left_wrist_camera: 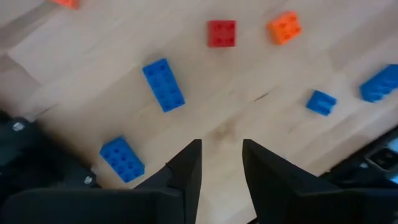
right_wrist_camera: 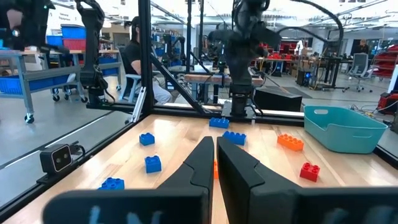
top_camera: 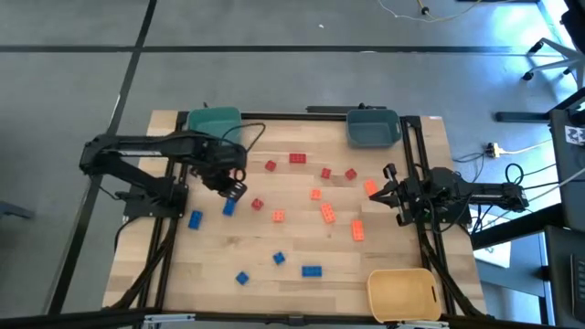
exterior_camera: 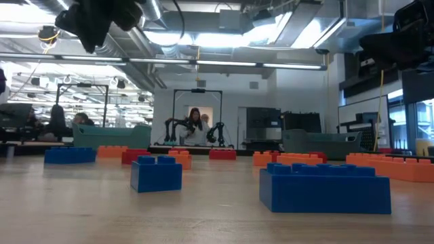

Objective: Sort & place blocks by color
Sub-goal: Put the blue game piece into the green bin

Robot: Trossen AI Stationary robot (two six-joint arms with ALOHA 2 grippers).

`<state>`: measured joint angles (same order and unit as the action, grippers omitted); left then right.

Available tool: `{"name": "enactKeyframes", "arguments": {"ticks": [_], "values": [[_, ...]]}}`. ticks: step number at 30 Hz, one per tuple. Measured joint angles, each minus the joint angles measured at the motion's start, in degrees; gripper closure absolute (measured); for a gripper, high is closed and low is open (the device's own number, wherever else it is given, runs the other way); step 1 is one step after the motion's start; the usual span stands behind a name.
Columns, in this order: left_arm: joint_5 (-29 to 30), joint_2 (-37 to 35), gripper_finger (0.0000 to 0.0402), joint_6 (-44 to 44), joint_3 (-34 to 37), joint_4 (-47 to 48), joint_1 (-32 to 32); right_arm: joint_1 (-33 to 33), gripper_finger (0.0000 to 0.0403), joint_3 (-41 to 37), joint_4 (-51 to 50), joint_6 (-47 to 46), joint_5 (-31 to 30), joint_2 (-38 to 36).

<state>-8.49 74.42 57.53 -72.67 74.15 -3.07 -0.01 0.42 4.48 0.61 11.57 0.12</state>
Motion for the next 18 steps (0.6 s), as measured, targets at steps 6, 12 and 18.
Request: {"name": "enactKeyframes", "arguments": {"ticks": [6,12,18], "values": [[3.33,6.41,0.0291,3.57,0.16,3.98,0.54,0.0,0.0379,0.01,1.02,0.16,0.0,0.0],[2.63,9.52,0.0291,8.59,3.66,3.77,1.57,0.01,0.0379,0.01,1.36,1.25,0.0,0.04],[0.72,9.68,0.0291,8.23,8.96,3.0,2.86,0.02,0.0379,0.01,1.87,-0.49,0.0,0.02]]}}
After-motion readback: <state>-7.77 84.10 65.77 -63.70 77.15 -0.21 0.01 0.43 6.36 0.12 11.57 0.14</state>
